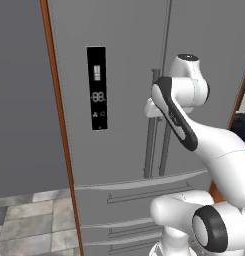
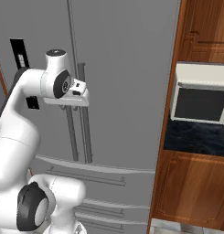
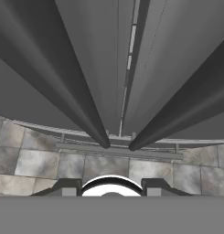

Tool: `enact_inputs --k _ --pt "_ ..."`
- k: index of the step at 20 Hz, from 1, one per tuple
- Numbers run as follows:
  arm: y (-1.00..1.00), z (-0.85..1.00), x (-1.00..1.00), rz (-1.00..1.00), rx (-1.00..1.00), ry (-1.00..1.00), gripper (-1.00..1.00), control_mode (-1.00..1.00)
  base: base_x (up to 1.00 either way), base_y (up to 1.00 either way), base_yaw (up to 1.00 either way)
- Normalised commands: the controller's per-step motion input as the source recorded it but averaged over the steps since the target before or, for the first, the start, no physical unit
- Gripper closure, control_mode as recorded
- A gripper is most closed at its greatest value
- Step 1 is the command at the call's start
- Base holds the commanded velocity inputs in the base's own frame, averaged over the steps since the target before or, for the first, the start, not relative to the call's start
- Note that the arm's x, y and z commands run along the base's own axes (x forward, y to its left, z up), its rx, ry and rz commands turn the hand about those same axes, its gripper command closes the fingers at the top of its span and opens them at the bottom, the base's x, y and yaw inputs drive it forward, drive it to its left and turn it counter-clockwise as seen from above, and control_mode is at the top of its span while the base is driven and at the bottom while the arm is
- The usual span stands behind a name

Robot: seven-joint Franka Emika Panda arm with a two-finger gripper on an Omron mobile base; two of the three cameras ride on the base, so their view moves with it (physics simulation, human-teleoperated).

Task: Open the fridge, grab two sodas, and place both sodas inside the bowl with ice on the dining counter.

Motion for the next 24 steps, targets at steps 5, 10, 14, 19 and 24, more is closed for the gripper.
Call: enact_inputs --k 5,10,14,19,24 --pt "0.0 0.0 0.0 0.0 0.0 0.0 -1.0 1.0 0.0 0.0 0.0" --pt "0.0 0.0 0.0 0.0 0.0 0.0 -1.0 1.0 -0.16 -0.01 0.0" --pt "0.0 0.0 0.0 0.0 0.0 0.0 -1.0 1.0 -0.43 -0.17 0.0" --pt "0.0 0.0 0.0 0.0 0.0 0.0 -1.0 1.0 -0.4 -0.29 0.0" --pt "0.0 0.0 0.0 0.0 0.0 0.0 -1.0 1.0 -0.3 -0.24 0.0"
